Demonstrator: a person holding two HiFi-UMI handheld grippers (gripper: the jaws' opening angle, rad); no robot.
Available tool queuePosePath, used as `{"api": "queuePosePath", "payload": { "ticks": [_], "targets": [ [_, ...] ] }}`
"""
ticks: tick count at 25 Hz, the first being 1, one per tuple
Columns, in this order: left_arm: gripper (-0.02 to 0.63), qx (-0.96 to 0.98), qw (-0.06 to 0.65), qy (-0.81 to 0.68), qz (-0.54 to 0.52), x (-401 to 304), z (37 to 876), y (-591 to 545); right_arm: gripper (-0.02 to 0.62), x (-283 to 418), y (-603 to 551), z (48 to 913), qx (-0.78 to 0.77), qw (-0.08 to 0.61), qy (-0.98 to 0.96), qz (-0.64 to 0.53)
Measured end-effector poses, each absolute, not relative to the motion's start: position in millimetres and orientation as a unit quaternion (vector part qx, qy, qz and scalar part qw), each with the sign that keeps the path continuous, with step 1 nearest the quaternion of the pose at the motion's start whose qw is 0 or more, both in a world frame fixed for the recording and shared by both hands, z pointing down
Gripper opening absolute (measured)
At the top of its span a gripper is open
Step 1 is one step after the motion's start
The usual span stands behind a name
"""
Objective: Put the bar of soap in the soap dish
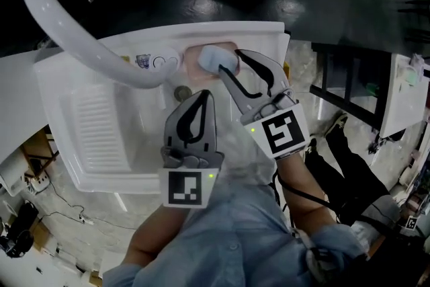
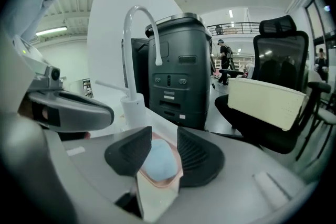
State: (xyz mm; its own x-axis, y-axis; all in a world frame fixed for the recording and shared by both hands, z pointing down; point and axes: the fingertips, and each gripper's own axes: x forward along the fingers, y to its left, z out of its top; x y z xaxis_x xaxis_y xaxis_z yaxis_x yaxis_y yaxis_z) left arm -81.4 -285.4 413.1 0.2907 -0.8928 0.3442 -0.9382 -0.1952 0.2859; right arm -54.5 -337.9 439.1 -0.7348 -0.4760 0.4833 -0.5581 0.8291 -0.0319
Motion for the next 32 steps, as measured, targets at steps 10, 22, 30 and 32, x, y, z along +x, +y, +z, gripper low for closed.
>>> {"api": "queuePosePath", "payload": {
  "ticks": [10,22,30,32],
  "targets": [
    [0.006,0.777,0.146,-0.611,0.034,-78.4,353.8,-269.4,0.040,-30.1,-295.6,357.2,0.322,0.118,-0.932,0.115],
    [0.006,0.762,0.056,-0.646,0.009,-74.8,278.7,-243.5,0.002,-23.0,-245.7,291.4,0.330,0.070,-0.938,0.078],
    [0.006,0.750,0.034,-0.661,0.000,-77.1,263.3,-232.7,0.000,-20.7,-233.5,275.6,0.327,0.054,-0.941,0.063],
    [0.006,0.751,0.037,-0.659,-0.001,-74.1,263.2,-230.5,0.000,-20.7,-232.3,274.4,0.323,0.051,-0.943,0.063]
  ]
}}
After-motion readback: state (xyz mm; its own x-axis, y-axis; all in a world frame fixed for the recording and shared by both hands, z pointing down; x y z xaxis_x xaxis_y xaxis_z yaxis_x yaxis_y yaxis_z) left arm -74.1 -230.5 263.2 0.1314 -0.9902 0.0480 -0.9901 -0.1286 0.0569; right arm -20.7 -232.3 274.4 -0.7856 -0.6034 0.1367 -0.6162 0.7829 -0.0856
